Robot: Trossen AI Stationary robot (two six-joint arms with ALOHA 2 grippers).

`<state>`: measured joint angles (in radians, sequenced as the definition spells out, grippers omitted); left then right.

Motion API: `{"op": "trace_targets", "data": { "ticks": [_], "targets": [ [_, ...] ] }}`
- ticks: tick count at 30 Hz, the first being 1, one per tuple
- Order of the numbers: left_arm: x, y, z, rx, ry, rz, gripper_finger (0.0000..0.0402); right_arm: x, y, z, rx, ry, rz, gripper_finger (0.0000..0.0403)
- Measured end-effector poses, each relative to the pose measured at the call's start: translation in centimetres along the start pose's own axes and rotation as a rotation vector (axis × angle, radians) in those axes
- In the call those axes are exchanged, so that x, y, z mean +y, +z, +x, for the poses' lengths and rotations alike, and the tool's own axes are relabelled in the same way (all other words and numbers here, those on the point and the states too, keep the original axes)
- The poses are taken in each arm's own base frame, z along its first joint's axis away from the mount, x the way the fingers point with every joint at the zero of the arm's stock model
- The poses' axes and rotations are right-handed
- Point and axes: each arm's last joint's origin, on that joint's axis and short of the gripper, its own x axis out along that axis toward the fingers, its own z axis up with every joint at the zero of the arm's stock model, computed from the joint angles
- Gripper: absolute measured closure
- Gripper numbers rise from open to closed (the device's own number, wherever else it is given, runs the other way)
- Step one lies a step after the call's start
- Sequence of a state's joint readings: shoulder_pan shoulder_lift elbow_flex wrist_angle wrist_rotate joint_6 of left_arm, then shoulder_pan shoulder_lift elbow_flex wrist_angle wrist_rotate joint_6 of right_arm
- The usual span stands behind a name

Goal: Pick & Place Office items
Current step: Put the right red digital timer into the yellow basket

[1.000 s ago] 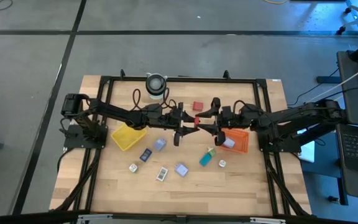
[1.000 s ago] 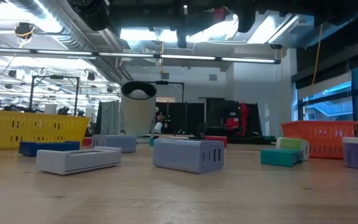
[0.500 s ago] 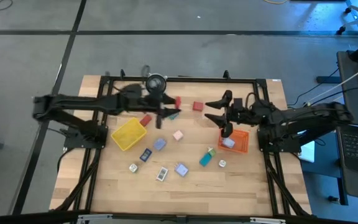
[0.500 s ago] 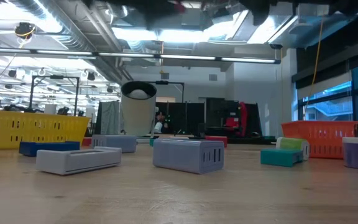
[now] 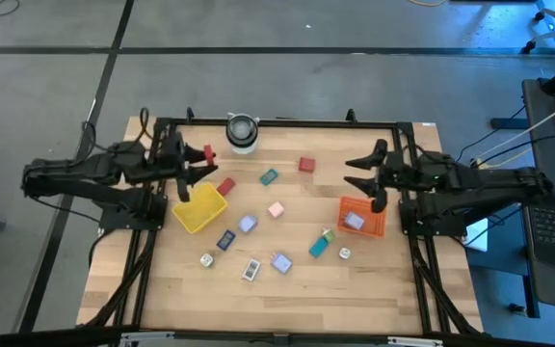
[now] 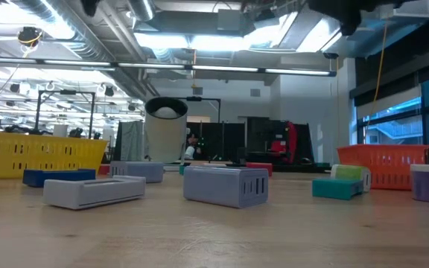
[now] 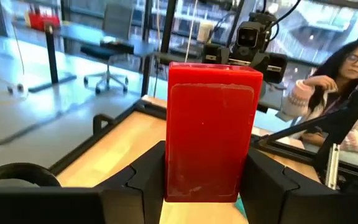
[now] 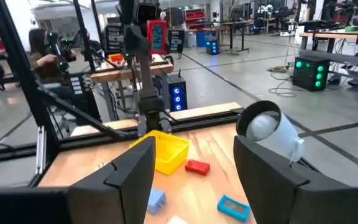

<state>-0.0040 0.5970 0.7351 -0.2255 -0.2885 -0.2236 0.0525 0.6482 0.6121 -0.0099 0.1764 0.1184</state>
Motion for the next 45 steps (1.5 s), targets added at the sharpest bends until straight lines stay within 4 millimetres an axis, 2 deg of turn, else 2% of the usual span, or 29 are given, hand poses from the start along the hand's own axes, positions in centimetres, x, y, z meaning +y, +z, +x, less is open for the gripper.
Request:
{"op": "trace_targets", "data": {
  "ticks": [6,11,18,21,28,40,45],
  "targets": [
    [0.8,-4.5,-1.0,-0.092,0.007,-0.003,0.0229,-0.5,-0.2,-2.9,0.047,-0.006,-0.007,0.0186],
    [1.5,-6.8,-1.4,-0.079,0.019,-0.050,0.0241,-1.0,-1.2,-4.5,0.130,-0.037,0.026,0.0186],
    [1.8,-8.7,-1.3,0.050,0.048,-0.148,0.0229,-1.5,-6.2,-4.1,0.299,-0.055,0.081,0.0186],
    [2.0,-9.3,-1.4,0.106,0.070,-0.188,0.0231,-1.5,-7.7,-3.6,0.304,-0.024,0.087,0.0186],
    [2.2,-10.7,-1.7,0.276,0.066,-0.347,0.0234,-1.2,-7.5,-3.3,0.240,0.047,0.098,0.0186],
    [2.6,-13.1,-2.2,0.537,0.232,-0.762,0.0237,-1.0,-7.2,-3.2,0.214,0.094,0.115,0.0186],
    [2.5,-14.1,-1.5,0.649,0.318,-0.784,0.0237,-1.0,-7.2,-3.2,0.216,0.103,0.113,0.0186]
  ]
}}
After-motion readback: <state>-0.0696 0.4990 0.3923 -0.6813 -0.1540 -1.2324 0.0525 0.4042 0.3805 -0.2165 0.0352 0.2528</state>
